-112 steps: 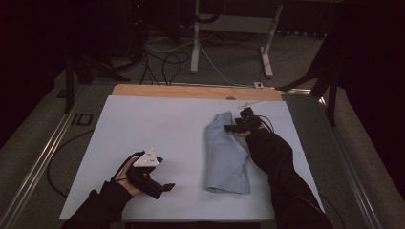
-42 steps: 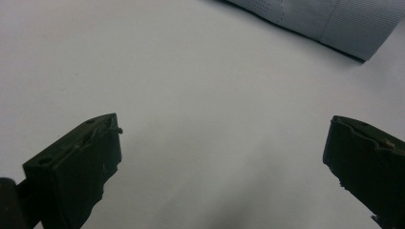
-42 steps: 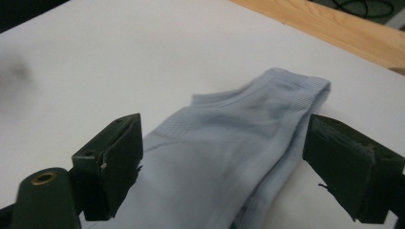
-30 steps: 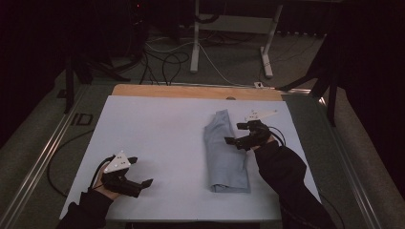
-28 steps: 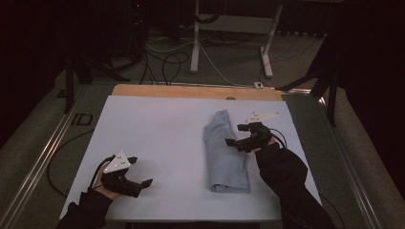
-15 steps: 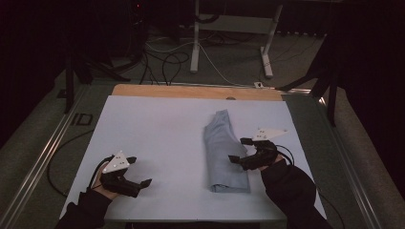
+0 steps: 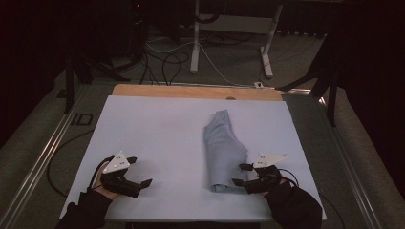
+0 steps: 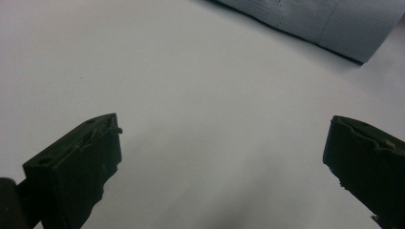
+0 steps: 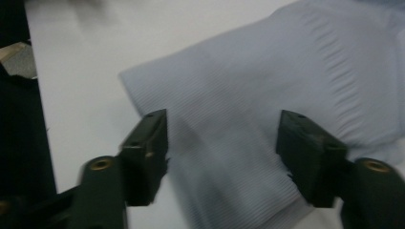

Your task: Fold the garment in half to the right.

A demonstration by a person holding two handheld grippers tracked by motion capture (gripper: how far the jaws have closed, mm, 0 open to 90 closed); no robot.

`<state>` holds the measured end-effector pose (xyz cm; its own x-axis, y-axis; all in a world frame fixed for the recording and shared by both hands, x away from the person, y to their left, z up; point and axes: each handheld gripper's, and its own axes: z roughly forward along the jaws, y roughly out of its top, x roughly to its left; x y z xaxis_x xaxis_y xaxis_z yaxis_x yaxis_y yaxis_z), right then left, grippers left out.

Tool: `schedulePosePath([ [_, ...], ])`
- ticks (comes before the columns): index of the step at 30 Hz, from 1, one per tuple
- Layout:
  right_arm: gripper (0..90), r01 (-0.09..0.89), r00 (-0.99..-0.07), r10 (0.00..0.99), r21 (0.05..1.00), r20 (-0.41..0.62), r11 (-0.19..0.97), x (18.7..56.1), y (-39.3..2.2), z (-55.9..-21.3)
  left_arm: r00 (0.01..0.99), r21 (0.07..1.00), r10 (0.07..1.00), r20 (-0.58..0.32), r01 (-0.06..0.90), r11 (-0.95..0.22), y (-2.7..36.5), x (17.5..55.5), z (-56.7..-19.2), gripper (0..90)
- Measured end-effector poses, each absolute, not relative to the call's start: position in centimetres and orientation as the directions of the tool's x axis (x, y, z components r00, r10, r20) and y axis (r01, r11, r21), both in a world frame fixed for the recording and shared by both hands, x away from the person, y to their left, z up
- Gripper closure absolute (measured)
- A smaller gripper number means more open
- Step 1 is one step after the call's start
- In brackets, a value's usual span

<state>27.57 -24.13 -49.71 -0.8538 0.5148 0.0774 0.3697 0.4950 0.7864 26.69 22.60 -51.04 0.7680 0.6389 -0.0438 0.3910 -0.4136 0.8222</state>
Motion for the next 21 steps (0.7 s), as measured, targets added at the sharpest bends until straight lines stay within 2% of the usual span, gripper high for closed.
schedulePosePath([
  [1,42.7,0.371,-0.855,0.512,0.785,0.080,0.496,27.2,-24.1,-49.9,0.768,0.822,0.638,-0.044,0.391,-0.414,22.6,26.7,-51.0,0.5],
  [9,51.4,0.357,-0.876,0.480,0.722,0.040,0.593,26.1,-23.5,-52.3,0.770,0.822,0.636,-0.048,0.392,-0.413,22.6,26.7,-51.1,0.5],
  [15,68.7,0.323,-0.870,0.490,0.690,-0.054,0.648,26.0,-23.2,-52.7,0.769,0.823,0.637,-0.050,0.393,-0.410,22.6,26.7,-51.1,0.5],
  [19,82.2,0.317,-0.864,0.498,0.687,-0.075,0.653,26.2,-23.3,-52.6,0.770,0.824,0.636,-0.051,0.393,-0.409,22.6,26.8,-51.1,0.5],
  [21,84.5,0.324,-0.863,0.502,0.692,-0.064,0.645,26.3,-23.4,-52.6,0.771,0.823,0.635,-0.049,0.391,-0.411,22.6,26.7,-51.0,0.5],
])
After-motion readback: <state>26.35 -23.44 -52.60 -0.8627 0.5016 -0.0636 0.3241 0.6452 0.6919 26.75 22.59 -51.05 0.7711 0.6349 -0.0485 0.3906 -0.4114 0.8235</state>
